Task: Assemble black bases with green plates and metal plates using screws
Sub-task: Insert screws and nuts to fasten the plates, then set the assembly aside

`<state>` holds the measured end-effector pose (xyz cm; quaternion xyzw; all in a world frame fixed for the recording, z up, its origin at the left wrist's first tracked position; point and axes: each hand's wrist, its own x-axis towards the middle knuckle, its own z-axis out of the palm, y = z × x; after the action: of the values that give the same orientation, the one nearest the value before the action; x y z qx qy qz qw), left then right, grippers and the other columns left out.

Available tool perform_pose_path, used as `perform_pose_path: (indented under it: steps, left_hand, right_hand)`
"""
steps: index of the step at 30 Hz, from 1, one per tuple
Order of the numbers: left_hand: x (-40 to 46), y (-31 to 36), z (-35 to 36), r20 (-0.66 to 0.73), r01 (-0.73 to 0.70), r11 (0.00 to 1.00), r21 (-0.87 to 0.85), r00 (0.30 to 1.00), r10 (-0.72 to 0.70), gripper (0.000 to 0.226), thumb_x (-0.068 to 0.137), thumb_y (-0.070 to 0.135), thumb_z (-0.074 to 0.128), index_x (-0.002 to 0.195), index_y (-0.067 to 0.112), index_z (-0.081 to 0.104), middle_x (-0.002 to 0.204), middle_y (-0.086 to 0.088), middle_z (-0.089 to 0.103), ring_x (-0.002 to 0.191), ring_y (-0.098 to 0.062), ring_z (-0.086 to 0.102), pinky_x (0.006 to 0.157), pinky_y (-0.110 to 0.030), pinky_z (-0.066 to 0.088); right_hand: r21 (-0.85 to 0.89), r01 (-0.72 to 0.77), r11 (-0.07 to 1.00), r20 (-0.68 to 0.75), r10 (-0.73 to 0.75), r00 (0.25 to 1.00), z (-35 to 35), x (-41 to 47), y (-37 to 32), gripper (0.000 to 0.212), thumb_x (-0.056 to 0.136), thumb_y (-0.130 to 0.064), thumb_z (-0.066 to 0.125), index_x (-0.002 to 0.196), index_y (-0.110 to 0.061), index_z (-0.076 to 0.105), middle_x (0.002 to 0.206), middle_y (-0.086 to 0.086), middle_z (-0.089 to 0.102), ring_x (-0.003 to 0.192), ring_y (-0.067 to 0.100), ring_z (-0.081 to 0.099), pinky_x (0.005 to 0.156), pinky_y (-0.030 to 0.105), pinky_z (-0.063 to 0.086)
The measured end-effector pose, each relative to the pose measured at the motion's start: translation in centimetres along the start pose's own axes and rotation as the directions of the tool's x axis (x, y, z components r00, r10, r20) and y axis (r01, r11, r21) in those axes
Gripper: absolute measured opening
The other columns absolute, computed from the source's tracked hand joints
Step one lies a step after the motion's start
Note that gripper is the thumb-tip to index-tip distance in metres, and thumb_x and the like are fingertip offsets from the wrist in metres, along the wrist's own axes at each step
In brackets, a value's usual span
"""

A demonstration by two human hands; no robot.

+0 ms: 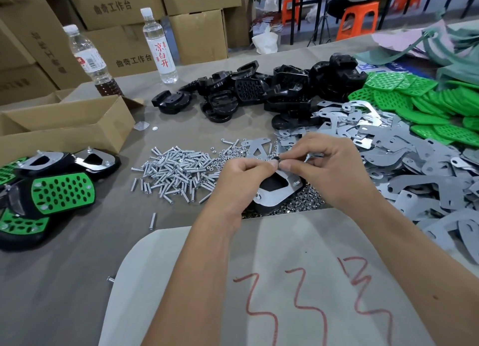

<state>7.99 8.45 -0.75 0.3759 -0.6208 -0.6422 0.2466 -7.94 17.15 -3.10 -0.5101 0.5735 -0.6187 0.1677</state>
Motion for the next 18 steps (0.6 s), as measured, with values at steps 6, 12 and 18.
perform_pose_path:
  steps: [6, 12, 18]
  left_hand:
    - [0.15, -0.03, -0.30, -0.002, 0.027, 0.999, -0.036, 1.000, -0.027, 0.016, 0.090, 0.021, 0.077, 0.088, 0.005, 0.081, 0.081, -0.008, 0.076, 0.076, -0.020, 0.066, 0.077, -0.032, 0.049]
    - [0.14, -0.14, 0.05, -0.048, 0.038, 0.996, -0.078, 0.998, -0.042, 0.016, 0.088, 0.017, 0.078, 0.090, 0.001, 0.080, 0.081, -0.011, 0.076, 0.074, -0.021, 0.066, 0.075, -0.033, 0.049]
    - [0.08, -0.18, 0.51, -0.035, 0.016, 0.993, -0.121, 0.999, -0.020, 0.038, 0.067, 0.028, 0.074, 0.087, -0.004, 0.078, 0.079, -0.016, 0.072, 0.072, -0.024, 0.063, 0.070, -0.034, 0.046]
  right_hand:
    - [0.037, 0.005, 0.999, 0.049, -0.007, 0.999, -0.13, 0.12, -0.11, 0.016, 0.084, -0.005, 0.082, 0.091, -0.019, 0.084, 0.088, 0.004, 0.071, 0.079, 0.032, 0.069, 0.065, 0.061, 0.054]
    - [-0.039, 0.010, 0.999, 0.033, -0.009, 0.999, -0.05, 0.01, -0.13, 0.009, 0.085, -0.008, 0.083, 0.090, -0.015, 0.083, 0.085, 0.001, 0.071, 0.078, 0.030, 0.069, 0.065, 0.058, 0.056]
    - [-0.125, 0.068, 0.990, -0.002, -0.068, 0.998, 0.62, 0.02, -0.38, 0.007, 0.084, -0.012, 0.084, 0.084, -0.018, 0.081, 0.082, -0.005, 0.070, 0.077, 0.022, 0.068, 0.062, 0.052, 0.053]
